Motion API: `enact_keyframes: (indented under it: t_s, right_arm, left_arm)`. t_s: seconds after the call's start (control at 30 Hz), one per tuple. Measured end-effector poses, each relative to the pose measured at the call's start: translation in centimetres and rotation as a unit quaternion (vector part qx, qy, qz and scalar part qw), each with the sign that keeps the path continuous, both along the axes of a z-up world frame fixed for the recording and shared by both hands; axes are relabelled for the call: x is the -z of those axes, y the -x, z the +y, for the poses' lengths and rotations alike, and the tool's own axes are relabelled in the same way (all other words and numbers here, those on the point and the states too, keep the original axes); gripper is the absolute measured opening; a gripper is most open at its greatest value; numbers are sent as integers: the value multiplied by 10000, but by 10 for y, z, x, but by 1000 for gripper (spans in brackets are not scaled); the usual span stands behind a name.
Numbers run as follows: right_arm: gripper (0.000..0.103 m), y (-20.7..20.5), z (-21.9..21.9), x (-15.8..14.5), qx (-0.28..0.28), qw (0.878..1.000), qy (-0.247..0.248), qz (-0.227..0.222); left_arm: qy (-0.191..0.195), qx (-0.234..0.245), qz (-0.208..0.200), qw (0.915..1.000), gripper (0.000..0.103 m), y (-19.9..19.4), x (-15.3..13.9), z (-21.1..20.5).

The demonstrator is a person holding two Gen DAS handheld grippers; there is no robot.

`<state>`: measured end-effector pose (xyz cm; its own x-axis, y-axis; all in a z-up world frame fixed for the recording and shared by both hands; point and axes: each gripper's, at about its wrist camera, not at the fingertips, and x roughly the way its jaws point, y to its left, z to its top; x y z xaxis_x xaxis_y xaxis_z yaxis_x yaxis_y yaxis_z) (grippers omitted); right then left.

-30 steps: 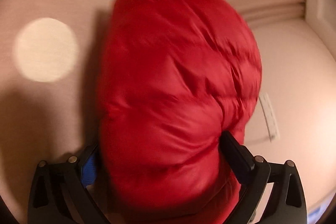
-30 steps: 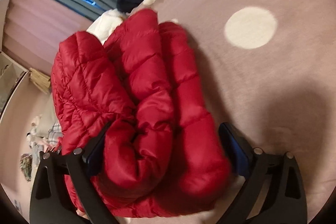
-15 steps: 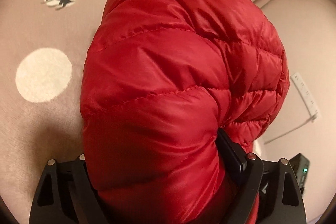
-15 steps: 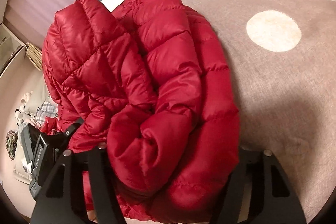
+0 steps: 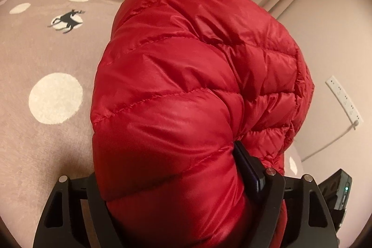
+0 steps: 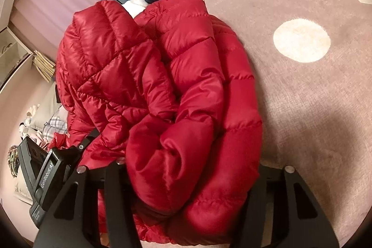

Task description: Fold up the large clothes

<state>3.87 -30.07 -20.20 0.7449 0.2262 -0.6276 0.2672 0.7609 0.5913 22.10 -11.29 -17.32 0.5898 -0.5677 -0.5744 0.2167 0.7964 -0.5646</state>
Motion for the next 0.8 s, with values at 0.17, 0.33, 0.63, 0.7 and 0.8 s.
enact_keyframes:
  t_s: [0.17, 0.33, 0.63, 0.7, 0.8]
  right_arm:
    - [47, 3, 11, -11, -85, 9996, 72, -271]
    - [45, 13, 14, -21, -181, 9977, -195, -629]
    - [45, 30, 57, -84, -553, 9835, -100, -1717]
    - [45, 37, 69, -103, -689, 9774, -21, -1999]
    - [45, 42, 89, -134, -945, 9671, -86, -2360]
  left_arm:
    - [-259, -10, -398, 9989, 77, 23, -22, -9]
    - [-196, -10, -622, 9979, 74, 40, -40, 3]
    - [-45, -266, -1507, 9882, 72, 86, -102, 64]
    - [42, -385, -1750, 9838, 72, 95, -119, 82]
    - [26, -541, -2015, 9780, 72, 109, -152, 108]
